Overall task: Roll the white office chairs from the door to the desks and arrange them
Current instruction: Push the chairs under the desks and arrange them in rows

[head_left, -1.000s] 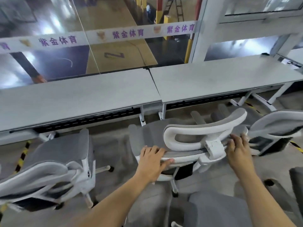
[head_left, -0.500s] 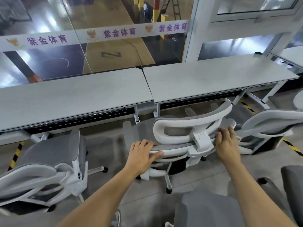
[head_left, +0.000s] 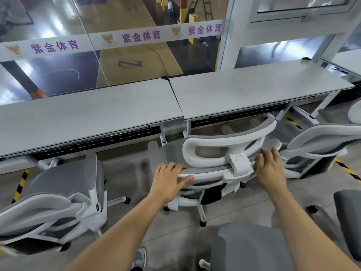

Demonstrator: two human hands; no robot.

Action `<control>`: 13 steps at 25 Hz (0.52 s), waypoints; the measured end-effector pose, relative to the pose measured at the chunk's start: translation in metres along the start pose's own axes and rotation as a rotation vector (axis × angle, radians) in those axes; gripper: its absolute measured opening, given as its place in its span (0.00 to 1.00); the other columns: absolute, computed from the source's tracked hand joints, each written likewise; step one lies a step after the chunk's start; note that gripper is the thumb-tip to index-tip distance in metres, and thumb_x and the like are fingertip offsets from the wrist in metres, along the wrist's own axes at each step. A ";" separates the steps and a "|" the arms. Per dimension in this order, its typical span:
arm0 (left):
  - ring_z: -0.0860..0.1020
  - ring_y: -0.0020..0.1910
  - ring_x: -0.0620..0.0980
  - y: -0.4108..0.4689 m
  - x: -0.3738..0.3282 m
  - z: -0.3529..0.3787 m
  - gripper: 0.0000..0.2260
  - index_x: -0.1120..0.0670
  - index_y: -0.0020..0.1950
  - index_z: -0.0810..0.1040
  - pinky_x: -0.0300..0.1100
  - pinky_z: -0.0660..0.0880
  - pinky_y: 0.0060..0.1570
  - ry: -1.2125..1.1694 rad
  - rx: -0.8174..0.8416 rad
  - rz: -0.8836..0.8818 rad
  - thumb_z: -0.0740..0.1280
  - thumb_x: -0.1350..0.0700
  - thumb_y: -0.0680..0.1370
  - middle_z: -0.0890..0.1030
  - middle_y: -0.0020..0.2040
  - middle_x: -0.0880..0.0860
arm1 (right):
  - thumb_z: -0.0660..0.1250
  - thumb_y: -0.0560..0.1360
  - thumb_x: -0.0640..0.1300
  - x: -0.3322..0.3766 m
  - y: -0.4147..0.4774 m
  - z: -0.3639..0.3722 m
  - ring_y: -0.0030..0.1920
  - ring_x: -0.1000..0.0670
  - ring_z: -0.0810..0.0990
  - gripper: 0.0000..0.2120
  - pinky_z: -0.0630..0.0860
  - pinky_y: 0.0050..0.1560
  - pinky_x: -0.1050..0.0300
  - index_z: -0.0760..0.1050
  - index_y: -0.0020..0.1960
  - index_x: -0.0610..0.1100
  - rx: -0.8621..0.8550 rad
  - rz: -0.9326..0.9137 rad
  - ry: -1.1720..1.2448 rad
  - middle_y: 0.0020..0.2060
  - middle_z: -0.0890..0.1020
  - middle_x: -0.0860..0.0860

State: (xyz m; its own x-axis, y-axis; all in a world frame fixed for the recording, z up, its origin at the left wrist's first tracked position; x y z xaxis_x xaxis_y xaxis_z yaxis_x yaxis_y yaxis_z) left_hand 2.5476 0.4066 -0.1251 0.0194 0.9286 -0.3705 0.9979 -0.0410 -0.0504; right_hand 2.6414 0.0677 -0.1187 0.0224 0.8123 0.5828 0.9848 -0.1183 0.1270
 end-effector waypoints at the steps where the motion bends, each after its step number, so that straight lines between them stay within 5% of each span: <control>1: 0.71 0.62 0.52 -0.002 0.000 -0.002 0.26 0.44 0.67 0.73 0.51 0.60 0.70 0.000 -0.005 -0.015 0.51 0.30 0.78 0.75 0.62 0.46 | 0.54 0.85 0.47 0.002 -0.002 -0.004 0.79 0.41 0.55 0.19 0.57 0.76 0.43 0.71 0.71 0.39 0.001 0.031 0.003 0.75 0.66 0.37; 8: 0.76 0.52 0.54 -0.031 -0.037 -0.038 0.08 0.49 0.57 0.77 0.49 0.73 0.54 -0.042 -0.265 0.109 0.65 0.49 0.79 0.79 0.53 0.49 | 0.58 0.82 0.46 0.034 -0.050 -0.042 0.69 0.41 0.71 0.19 0.72 0.66 0.42 0.71 0.72 0.46 -0.062 0.082 -0.047 0.69 0.74 0.45; 13: 0.74 0.53 0.52 -0.052 -0.101 -0.059 0.09 0.48 0.58 0.76 0.48 0.71 0.54 -0.182 -0.168 0.438 0.64 0.49 0.79 0.78 0.55 0.47 | 0.60 0.80 0.46 0.061 -0.133 -0.100 0.65 0.43 0.73 0.20 0.68 0.62 0.50 0.71 0.71 0.49 -0.192 0.219 -0.108 0.67 0.76 0.47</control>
State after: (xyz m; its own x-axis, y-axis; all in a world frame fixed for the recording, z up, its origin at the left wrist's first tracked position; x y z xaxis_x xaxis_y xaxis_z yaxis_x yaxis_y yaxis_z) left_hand 2.4971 0.3369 -0.0299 0.4425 0.7576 -0.4799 0.8950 -0.3388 0.2902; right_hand 2.4948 0.0758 -0.0195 0.2588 0.8103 0.5257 0.9043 -0.3946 0.1631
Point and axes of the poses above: each hand's wrist, its own y-axis towards the middle knuckle, its own z-axis out of the palm, x = y × z, the point moved 6 cm from there along y, towards the middle knuckle
